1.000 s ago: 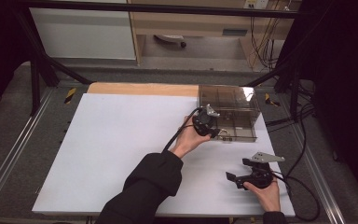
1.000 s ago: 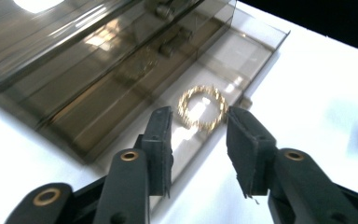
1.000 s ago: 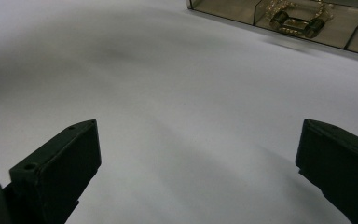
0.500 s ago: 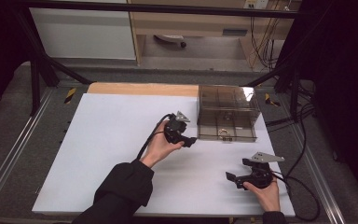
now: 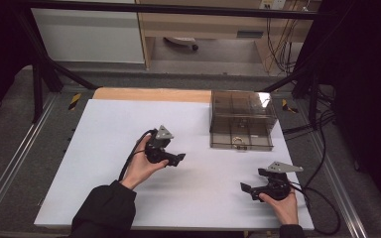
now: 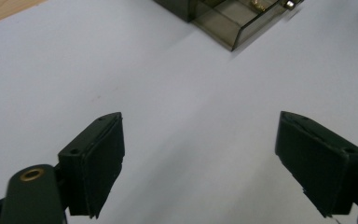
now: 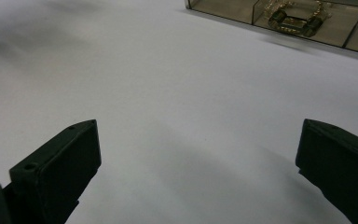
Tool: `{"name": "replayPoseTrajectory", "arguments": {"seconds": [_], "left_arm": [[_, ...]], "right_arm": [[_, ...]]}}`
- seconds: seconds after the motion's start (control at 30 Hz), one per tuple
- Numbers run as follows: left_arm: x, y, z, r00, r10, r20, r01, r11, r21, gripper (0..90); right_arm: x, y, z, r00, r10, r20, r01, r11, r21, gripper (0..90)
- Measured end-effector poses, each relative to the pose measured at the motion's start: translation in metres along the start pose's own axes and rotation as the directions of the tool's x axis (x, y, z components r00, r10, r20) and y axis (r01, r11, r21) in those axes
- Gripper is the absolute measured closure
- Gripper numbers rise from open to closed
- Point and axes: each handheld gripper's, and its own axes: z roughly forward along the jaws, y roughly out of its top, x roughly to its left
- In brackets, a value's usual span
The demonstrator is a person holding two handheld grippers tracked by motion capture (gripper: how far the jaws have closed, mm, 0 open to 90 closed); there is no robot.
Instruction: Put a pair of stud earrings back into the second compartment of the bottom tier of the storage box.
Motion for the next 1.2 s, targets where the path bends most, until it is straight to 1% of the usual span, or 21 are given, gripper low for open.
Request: {"name": "replayPoseTrajectory", "arguments": {"seconds": [0.1, 0.17, 0.27, 0.33, 0.47, 0.53, 0.63, 0.73, 0.87, 0.97, 1.07, 1.2], "left_arm": [[0.005, -0.015, -0.011, 0.9999, -0.004, -0.011, 0.004, 1.0, -0.001, 13.1], [0.009, -0.026, -0.018, 0.9998, -0.018, -0.002, 0.018, 0.9998, -0.003, 12.9], [0.012, -0.037, -0.027, 0.9997, -0.022, -0.011, 0.022, 0.9995, -0.023, 12.2], [0.015, -0.045, -0.033, 0.9992, -0.037, -0.013, 0.037, 0.9988, -0.033, 11.0], [0.021, -0.062, -0.044, 0.9993, -0.034, -0.015, 0.033, 0.999, -0.031, 9.5], [0.023, -0.07, -0.049, 0.9991, -0.035, -0.024, 0.034, 0.9989, -0.033, 9.8], [0.028, -0.082, -0.059, 0.9981, -0.052, -0.033, 0.05, 0.9979, -0.041, 9.5], [0.031, -0.091, -0.067, 0.9974, -0.053, -0.05, 0.051, 0.9977, -0.045, 9.0], [0.035, -0.108, -0.077, 0.9955, -0.072, -0.061, 0.069, 0.9961, -0.055, 8.3], [0.038, -0.119, -0.082, 0.9954, -0.065, -0.071, 0.062, 0.9971, -0.044, 8.1], [0.04, -0.13, -0.087, 0.9946, -0.072, -0.074, 0.069, 0.9968, -0.04, 7.9], [0.044, -0.141, -0.095, 0.9928, -0.085, -0.084, 0.081, 0.9957, -0.045, 7.6]], "right_arm": [[0.0, 0.0, 0.0, 1.0, 0.002, 0.001, -0.002, 1.0, -0.001, 0.7], [0.0, 0.0, 0.0, 1.0, 0.004, 0.0, -0.004, 1.0, -0.002, 0.7], [0.0, 0.0, 0.0, 1.0, 0.006, 0.0, -0.006, 1.0, -0.003, 0.7], [0.0, 0.0, 0.0, 1.0, 0.006, 0.002, -0.006, 1.0, -0.004, 0.7], [0.0, 0.0, 0.0, 1.0, 0.005, 0.004, -0.005, 1.0, -0.001, 0.7], [0.0, 0.0, 0.0, 1.0, 0.006, 0.004, -0.006, 1.0, -0.001, 0.7], [0.0, 0.0, 0.0, 1.0, 0.007, 0.007, -0.007, 1.0, -0.001, 0.7], [0.0, 0.0, 0.0, 0.9999, 0.009, 0.005, -0.009, 1.0, 0.002, 0.7], [0.0, 0.0, 0.0, 0.9999, 0.009, 0.006, -0.009, 1.0, 0.001, 0.7], [0.0, 0.0, 0.0, 0.9999, 0.012, 0.005, -0.012, 1.0, 0.004, 0.7], [0.0, 0.0, 0.0, 0.9999, 0.014, 0.004, -0.014, 1.0, 0.006, 0.7], [0.0, 0.0, 0.0, 0.9999, 0.013, 0.005, -0.013, 1.0, 0.007, 0.7]]}}
